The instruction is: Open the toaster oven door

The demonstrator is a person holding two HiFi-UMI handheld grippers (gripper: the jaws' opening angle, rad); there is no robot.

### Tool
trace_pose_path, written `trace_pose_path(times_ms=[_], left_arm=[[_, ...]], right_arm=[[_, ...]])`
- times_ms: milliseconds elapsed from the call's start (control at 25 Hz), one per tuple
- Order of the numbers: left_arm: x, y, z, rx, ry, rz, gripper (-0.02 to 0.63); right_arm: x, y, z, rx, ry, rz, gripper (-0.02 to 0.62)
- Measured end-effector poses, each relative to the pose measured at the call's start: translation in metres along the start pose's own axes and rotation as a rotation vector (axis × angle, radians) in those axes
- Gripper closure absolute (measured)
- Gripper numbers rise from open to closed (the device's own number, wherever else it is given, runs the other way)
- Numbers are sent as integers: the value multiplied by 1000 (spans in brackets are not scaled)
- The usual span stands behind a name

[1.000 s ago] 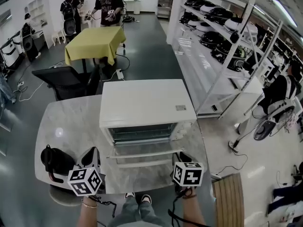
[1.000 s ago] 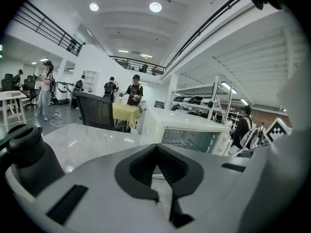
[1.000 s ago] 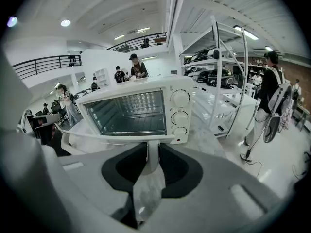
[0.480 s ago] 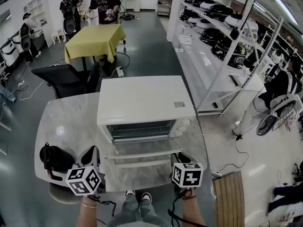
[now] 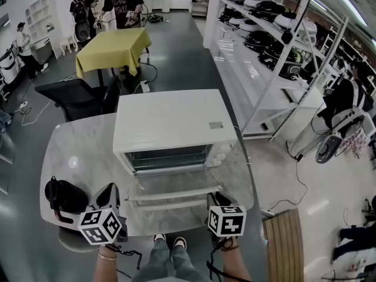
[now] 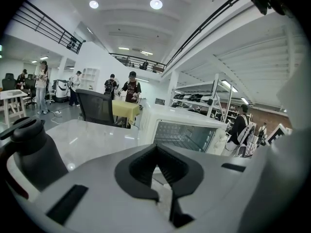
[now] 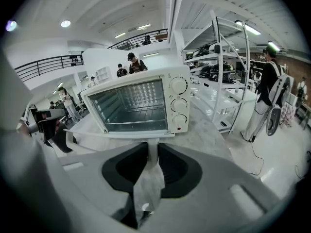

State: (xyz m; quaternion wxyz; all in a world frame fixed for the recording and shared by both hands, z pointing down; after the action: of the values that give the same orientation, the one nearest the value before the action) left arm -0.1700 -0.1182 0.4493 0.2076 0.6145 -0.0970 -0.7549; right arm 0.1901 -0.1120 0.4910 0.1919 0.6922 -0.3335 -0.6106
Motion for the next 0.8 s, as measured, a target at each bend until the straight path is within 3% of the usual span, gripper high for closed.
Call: trace_pose_path(times_ms=[800], left_arm=[[-20,-5,-12,15,-14,30,601]], right_arm=[[-31,1,-4,7,-16,35,522]])
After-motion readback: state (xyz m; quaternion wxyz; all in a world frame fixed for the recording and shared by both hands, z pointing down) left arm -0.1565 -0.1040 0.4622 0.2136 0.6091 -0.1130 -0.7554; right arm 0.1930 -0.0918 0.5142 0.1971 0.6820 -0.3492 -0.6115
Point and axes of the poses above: the fingertips, and each gripper's own axes: y forward along the fingers, z to its left, x out of its top, the point moved 9 cm from there along -y, backward along the fingers
